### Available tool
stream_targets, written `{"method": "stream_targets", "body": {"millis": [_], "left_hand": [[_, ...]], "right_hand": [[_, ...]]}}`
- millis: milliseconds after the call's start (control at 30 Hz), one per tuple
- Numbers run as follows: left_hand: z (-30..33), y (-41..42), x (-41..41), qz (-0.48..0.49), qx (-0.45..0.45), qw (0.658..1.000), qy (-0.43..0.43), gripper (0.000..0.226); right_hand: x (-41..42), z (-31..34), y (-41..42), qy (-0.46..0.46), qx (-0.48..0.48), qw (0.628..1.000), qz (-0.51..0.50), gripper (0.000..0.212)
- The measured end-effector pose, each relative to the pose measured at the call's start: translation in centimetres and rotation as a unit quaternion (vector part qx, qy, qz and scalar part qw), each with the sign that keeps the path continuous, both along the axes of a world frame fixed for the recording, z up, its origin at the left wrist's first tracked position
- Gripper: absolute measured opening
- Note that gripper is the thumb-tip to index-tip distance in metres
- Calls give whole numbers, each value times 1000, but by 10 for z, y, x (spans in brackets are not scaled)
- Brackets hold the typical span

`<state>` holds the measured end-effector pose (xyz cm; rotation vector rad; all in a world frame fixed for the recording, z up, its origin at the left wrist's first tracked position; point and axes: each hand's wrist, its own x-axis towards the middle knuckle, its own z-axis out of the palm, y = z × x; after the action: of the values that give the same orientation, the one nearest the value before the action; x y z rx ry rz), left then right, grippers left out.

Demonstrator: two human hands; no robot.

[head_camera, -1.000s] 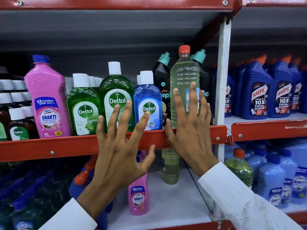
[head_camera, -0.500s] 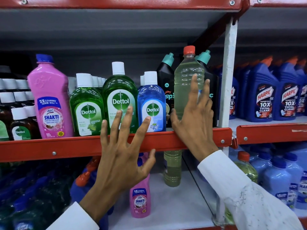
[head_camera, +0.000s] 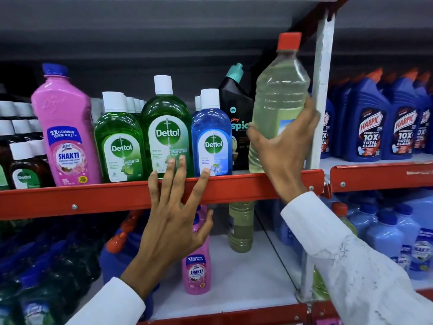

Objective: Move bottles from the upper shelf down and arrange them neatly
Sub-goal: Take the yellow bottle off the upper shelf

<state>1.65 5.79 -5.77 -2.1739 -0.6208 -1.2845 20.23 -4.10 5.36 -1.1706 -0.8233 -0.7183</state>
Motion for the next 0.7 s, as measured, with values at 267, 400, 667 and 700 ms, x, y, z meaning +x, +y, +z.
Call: {"method": "stream_targets", "body": {"millis": [267,400,667,700], "left_hand": [[0,-2,0,-4,-8,1000,-9,77],[0,-4,0,-3,-14,1000,-12,77],[2,-8,0,10,-21,1000,-13,74],[2,-8,0,10,-19,1000,-13,74]], "right_hand": [[-28,-18,-70,-17,70,997,20,97],[-37,-63,-104,33,-19,995,89,98],[-39,-168,-95,89,-161,973,139,96],[-34,-181,-87,87,-175,971,136,96]]}}
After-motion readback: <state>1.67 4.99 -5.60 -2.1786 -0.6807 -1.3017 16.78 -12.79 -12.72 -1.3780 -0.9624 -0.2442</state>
